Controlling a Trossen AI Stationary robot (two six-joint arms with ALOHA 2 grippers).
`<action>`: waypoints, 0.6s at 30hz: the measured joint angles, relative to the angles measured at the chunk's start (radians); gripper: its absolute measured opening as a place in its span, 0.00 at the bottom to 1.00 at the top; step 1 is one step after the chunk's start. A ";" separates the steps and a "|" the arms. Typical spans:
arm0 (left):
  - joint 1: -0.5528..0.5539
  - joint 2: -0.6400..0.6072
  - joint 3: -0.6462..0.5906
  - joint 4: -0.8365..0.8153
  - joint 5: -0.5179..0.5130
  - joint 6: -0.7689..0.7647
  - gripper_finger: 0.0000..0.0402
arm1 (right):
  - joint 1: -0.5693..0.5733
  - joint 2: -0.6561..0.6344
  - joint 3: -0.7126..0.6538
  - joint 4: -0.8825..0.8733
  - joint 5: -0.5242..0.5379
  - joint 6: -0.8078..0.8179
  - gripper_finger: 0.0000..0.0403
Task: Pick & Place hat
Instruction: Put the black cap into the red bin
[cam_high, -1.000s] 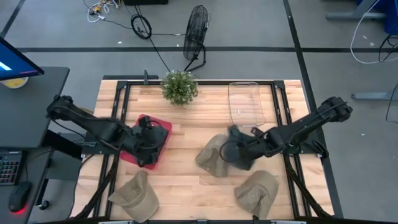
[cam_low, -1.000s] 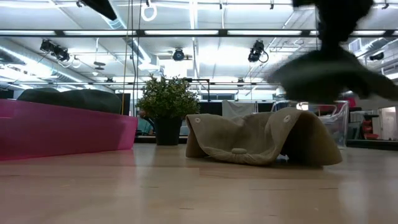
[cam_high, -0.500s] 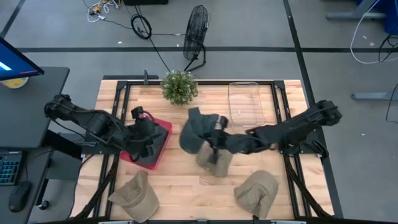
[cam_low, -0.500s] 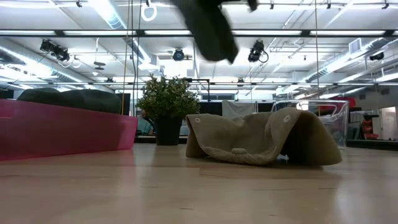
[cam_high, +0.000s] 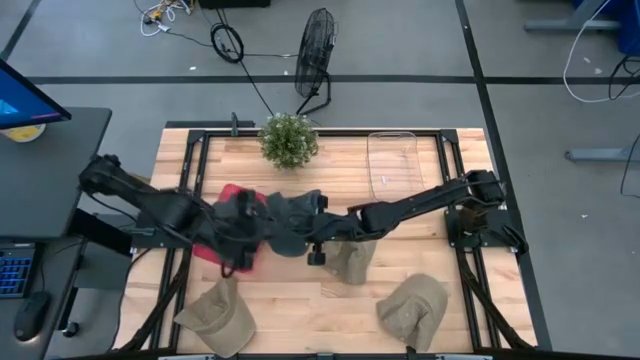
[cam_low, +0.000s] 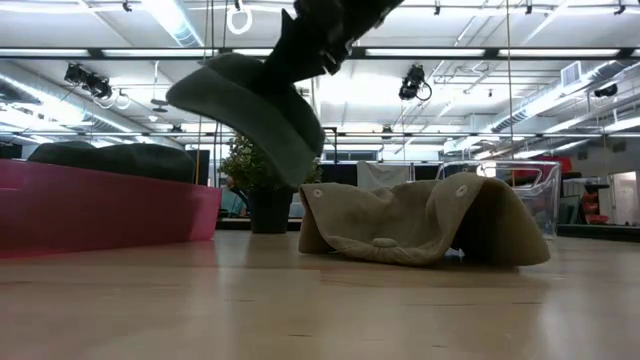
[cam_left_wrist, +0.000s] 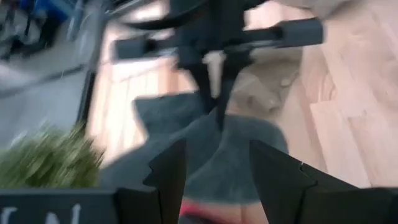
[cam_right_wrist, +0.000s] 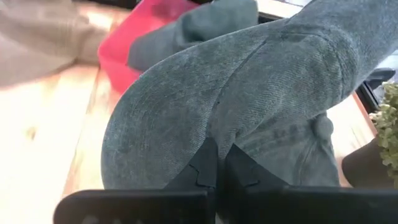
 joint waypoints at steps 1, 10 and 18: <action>0.001 0.015 -0.028 0.046 0.004 0.018 0.44 | 0.004 0.000 0.000 -0.013 0.000 -0.012 0.01; 0.043 0.180 -0.101 0.193 0.005 0.098 0.44 | 0.053 0.000 0.001 -0.058 -0.002 -0.196 0.01; 0.061 0.249 -0.100 0.250 0.007 0.124 0.43 | 0.072 0.000 0.001 -0.072 0.000 -0.213 0.01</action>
